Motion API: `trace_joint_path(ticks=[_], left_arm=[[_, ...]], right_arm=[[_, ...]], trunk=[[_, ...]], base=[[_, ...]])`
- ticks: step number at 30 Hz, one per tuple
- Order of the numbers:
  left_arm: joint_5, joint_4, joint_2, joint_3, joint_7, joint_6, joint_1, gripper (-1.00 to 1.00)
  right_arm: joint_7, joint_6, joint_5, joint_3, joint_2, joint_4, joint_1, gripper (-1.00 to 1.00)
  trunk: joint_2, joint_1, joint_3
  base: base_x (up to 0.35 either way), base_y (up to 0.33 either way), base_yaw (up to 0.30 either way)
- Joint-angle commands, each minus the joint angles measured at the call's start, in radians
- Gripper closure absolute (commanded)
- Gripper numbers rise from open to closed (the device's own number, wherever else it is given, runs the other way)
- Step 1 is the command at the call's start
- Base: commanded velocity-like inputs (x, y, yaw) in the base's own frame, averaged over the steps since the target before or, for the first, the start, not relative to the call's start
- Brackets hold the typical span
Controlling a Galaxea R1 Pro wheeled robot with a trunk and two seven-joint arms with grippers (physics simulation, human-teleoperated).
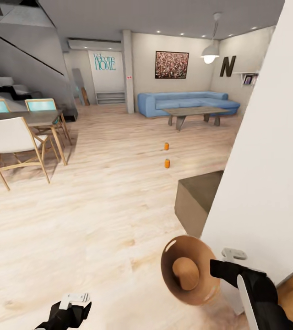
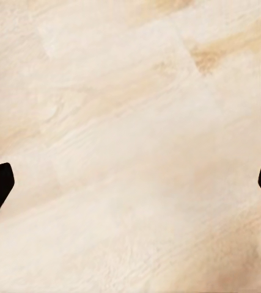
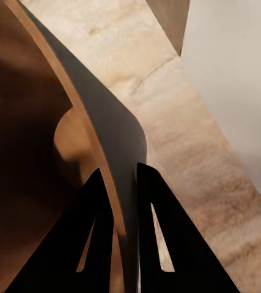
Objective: Put the three can of soda from the living room inside the tash can in the kitchen.
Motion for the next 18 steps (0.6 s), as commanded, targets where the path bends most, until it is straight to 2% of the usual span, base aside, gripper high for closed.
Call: trace_joint_path(ticks=[1,11,18], left_arm=[[0.0,0.0,0.0,0.0,0.0,0.001,0.0,-1.0],[-0.001,0.001,0.0,0.0,0.004,0.006,0.0,-1.0],[-0.002,0.002,0.0,0.0,0.007,0.006,0.0,-1.0]], right_arm=[[0.004,0.001,-0.016,0.0,0.0,0.0,0.0,1.0],[0.004,0.001,-0.017,0.001,0.0,0.0,0.0,1.0],[0.004,0.001,-0.017,0.001,-0.001,-0.002,0.0,1.0]], trunk=[[0.0,0.0,0.0],[0.0,0.0,-0.004],[0.0,0.0,-0.006]], base=[[0.264,0.216,0.268],[0.273,0.213,0.268],[0.324,0.113,0.268]])
